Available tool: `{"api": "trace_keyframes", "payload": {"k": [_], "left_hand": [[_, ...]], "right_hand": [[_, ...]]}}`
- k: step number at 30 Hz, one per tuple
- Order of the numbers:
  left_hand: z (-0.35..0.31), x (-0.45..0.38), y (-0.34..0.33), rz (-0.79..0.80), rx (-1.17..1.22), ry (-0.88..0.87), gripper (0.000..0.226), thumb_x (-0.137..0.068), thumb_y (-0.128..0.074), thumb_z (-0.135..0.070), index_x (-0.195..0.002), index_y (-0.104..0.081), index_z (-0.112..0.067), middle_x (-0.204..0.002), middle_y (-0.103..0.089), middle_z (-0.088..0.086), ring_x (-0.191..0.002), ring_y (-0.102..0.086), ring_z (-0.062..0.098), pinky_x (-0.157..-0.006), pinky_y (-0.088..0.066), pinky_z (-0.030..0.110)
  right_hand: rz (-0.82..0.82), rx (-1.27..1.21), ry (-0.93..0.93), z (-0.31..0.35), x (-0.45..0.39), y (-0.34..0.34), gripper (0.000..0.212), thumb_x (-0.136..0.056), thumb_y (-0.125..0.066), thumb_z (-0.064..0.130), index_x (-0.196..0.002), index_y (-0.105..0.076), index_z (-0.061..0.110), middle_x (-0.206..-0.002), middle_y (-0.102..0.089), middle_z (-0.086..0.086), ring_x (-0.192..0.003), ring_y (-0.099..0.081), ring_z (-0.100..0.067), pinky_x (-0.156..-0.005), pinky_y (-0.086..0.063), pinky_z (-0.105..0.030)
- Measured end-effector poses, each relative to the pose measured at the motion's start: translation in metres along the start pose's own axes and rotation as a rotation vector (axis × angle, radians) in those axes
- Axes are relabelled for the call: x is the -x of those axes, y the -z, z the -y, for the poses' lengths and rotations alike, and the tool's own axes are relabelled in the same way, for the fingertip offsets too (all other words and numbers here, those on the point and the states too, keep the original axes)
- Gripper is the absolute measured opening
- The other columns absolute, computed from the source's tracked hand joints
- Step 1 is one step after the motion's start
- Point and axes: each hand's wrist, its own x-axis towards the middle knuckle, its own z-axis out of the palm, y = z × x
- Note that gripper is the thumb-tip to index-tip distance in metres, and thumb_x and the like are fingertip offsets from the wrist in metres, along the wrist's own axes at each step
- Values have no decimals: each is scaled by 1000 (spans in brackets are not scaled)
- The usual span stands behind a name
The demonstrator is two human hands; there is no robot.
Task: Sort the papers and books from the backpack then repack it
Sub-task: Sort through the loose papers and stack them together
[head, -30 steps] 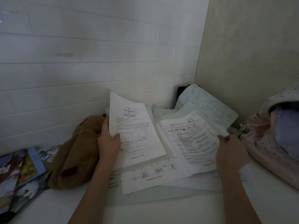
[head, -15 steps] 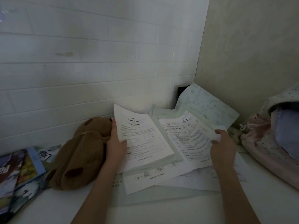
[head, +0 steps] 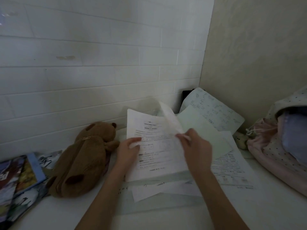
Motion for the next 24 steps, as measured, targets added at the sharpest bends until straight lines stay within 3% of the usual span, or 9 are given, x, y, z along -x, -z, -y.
{"api": "trace_keyframes", "payload": {"k": [3,5,7,9,11,13,15,20,24], "left_hand": [[-14,5,-1,73,291,164,25,-94,-53,-29,-91,-72,-13,-94,-73,8,-80,-70,18,-59,-52,17],[-18,3,1,135,409,315,44,-92,-46,-48,-88,-74,-14,-84,-74,9,-70,-71,19,-62,-55,26],[-14,0,0,138,242,305,37,-88,-56,-46,-93,-74,-15,-100,-72,10,-82,-67,19,-76,-52,29],[-9,1,-2,118,93,214,29,-81,-70,-29,-105,-70,-12,-115,-66,8,-89,-61,12,-72,-46,18],[-4,2,-6,125,14,158,45,-72,-80,-23,-113,-65,-13,-118,-61,1,-93,-60,12,-66,-43,13],[-4,5,-9,117,-93,114,54,-64,-85,-23,-113,-61,-19,-114,-56,-5,-94,-58,13,-67,-44,17],[-3,8,-13,117,-149,89,55,-63,-85,-22,-110,-58,-24,-109,-53,-9,-95,-56,12,-70,-46,21],[-1,5,-14,135,-16,105,36,-69,-77,-4,-99,-65,-19,-114,-57,-2,-96,-61,18,-77,-55,30],[0,3,-9,85,90,94,26,-74,-69,6,-92,-68,-12,-117,-58,4,-96,-61,19,-66,-53,21]], "right_hand": [[237,17,218,25,15,-18,30,-85,-64,41,-72,-45,22,-58,-62,1,-51,-55,-18,-50,-38,-27],[536,32,254,28,22,-24,33,-88,-49,56,-85,-54,24,-74,-68,3,-71,-60,-13,-82,-44,-28],[776,-161,186,24,24,-26,43,-88,-34,63,-96,-61,30,-85,-72,7,-86,-63,-4,-109,-27,-28],[887,-504,-15,23,25,-23,42,-93,-34,54,-97,-67,28,-93,-73,8,-94,-64,-3,-102,-37,-30],[685,-596,-132,17,21,-26,37,-93,-43,44,-97,-70,19,-100,-72,5,-99,-64,-9,-93,-48,-28],[335,-318,-192,5,13,-28,22,-90,-51,35,-104,-65,24,-114,-66,8,-112,-58,-13,-103,-41,-41],[209,-4,-390,-10,4,-20,30,-90,-53,34,-120,-52,28,-130,-55,5,-126,-47,-22,-110,-28,-51],[447,-242,-797,-47,-10,4,74,-84,-60,53,-140,-28,16,-134,-51,-12,-119,-52,-31,-98,-40,-39],[649,-475,-838,-59,-19,20,55,-81,-65,51,-117,-60,9,-108,-67,-5,-95,-66,-21,-80,-52,-30]]}}
